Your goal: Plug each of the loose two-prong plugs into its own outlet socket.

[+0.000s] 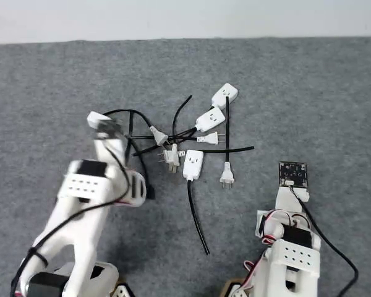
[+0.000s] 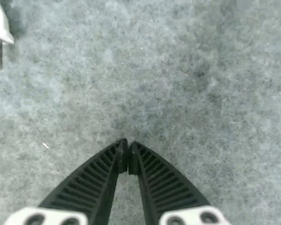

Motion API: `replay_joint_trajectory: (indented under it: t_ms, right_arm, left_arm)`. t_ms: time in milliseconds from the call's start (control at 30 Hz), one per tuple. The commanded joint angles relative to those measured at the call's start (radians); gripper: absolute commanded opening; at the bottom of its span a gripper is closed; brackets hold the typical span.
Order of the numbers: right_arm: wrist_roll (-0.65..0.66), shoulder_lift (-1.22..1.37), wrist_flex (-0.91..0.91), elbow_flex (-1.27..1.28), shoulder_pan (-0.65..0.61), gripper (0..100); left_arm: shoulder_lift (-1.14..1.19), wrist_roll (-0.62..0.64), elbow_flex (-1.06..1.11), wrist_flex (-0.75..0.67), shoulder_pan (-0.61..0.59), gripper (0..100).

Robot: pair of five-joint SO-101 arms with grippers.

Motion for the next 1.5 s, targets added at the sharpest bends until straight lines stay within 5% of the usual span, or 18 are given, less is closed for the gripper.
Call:
replay_joint_trajectory:
  t_ms: [0,833,1467]
  right_arm:
    - [0.011,-0.018,-0.016,-0.009,0.013,0.9]
    - [0.011,-0.018,-0.015,-0.009,0.013,0.9]
    - [0.011,-0.018,-0.013,-0.009,0.015,0.9]
  left_arm:
    - [-0.012,-0.002,0.012,-0.081,0.086,30]
    - [0.041,-0.137,0.097,-0.285,-0.054,30]
    - [0.041,-0.218,0.113,-0.264,-0.118,30]
